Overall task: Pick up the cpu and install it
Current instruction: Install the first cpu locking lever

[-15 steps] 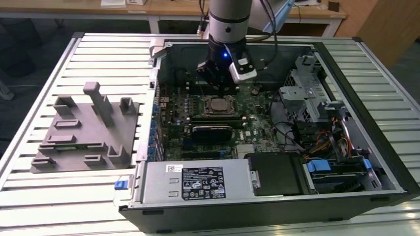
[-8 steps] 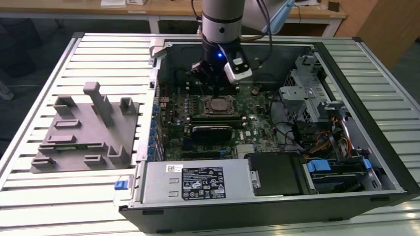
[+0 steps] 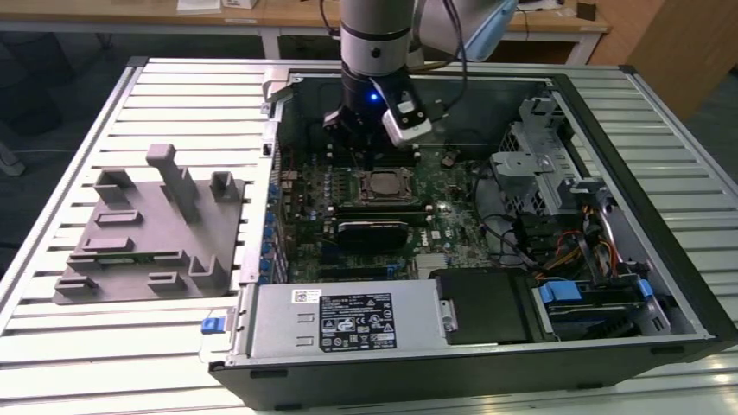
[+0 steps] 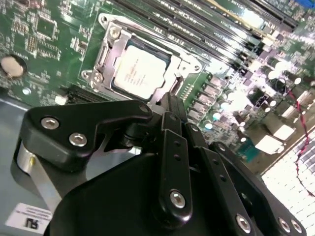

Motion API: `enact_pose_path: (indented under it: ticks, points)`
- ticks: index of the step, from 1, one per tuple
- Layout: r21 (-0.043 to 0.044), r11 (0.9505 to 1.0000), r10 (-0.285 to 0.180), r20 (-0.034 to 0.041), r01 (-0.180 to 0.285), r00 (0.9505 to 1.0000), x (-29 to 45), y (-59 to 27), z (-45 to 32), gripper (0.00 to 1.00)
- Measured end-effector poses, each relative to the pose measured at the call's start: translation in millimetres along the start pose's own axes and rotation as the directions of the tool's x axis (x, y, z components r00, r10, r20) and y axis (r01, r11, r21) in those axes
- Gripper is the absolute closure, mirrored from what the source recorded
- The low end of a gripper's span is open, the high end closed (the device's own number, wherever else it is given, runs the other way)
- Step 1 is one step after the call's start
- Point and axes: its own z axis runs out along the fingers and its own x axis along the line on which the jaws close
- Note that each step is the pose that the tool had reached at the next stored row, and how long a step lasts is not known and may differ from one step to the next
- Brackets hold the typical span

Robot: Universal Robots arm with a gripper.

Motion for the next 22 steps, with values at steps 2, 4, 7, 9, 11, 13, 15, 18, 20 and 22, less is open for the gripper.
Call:
enact_pose_path:
  ticks: [2,4,7,9,11,13,15,18,20,22]
  points:
    - [-0.0001,0.9999,-0.014,-0.0006,0.014,0.9999,3.6,-0.3,0.1,0.89]
    - [-0.0003,0.9999,-0.016,-0.0005,0.016,0.9999,11.7,-0.7,0.1,0.89]
    - [-0.0003,0.9999,-0.017,-0.0006,0.017,0.9999,24.5,-1.4,-0.2,0.89]
    - [-0.0001,0.9999,-0.017,-0.0006,0.017,0.9999,28.6,-1.6,-0.7,0.89]
    - [-0.0002,0.9998,-0.017,-0.0007,0.017,0.9998,29.4,-1.6,-2.3,0.89]
    - [-0.0004,0.9998,-0.018,-0.0006,0.018,0.9998,30.0,-1.2,-4.3,0.89]
    - [-0.0005,0.9998,-0.019,-0.0006,0.019,0.9998,31.1,-0.3,-6.5,0.89]
    - [-0.0007,0.9998,-0.019,-0.0005,0.019,0.9998,33.1,1.8,-7.5,0.89]
    - [-0.0008,0.9998,-0.019,-0.0006,0.019,0.9998,33.9,4.2,-7.5,0.89]
    - [-0.0009,0.9998,-0.019,-0.0006,0.019,0.9998,34.9,9.1,-7.4,0.89]
